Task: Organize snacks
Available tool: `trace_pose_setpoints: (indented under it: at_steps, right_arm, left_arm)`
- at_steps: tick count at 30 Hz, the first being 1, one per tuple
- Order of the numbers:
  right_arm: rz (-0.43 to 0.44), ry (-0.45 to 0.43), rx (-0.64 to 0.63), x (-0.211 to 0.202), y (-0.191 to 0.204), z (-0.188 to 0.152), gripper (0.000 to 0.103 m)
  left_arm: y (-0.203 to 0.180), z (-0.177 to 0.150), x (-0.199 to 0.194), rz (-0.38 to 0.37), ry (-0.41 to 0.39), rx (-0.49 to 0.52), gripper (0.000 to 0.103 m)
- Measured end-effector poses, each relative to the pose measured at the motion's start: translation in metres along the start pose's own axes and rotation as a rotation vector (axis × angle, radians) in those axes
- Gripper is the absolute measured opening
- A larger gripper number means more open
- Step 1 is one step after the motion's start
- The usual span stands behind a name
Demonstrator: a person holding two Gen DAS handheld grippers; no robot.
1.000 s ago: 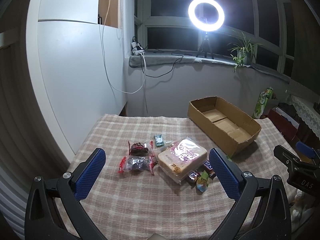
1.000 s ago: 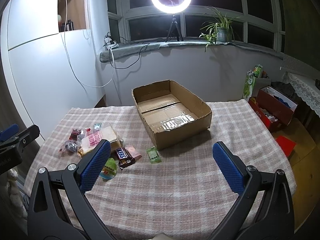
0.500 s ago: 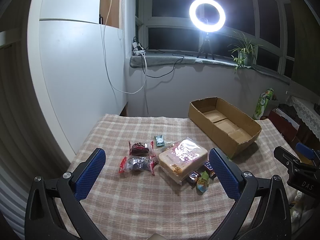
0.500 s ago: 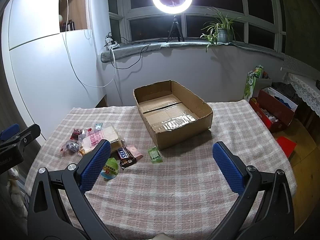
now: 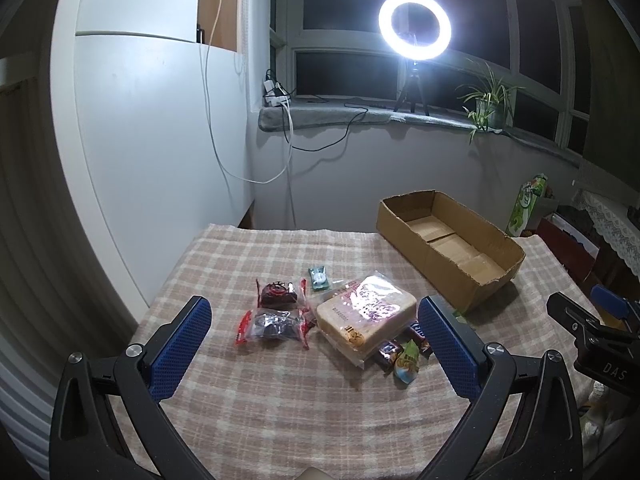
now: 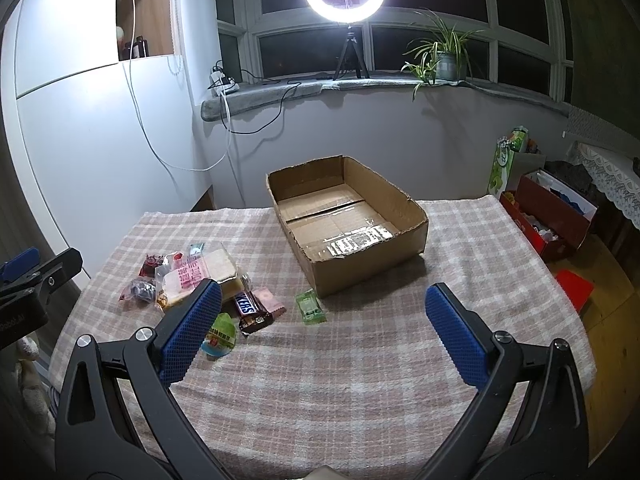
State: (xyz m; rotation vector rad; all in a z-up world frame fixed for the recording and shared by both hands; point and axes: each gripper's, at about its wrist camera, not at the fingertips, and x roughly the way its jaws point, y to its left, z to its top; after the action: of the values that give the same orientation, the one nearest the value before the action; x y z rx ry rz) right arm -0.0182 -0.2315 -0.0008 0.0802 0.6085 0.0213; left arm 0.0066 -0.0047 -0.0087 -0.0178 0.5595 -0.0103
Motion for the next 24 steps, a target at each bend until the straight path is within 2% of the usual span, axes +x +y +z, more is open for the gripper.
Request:
trace_pose_setpoints:
  at_steps: [21,24]
  right_arm:
    - [0.032,0.068,-0.001,0.033,0.004,-0.004,0.103]
    - [0.049,0.086,0.001,0.042,0.005,-0.005,0.103]
  left_arm:
    - [0.009,-0.009,0.033,-0.012,0.069,0.002,0.102]
    - [0.016,-0.014,0.042,-0.058,0.083,-0.002,0.102]
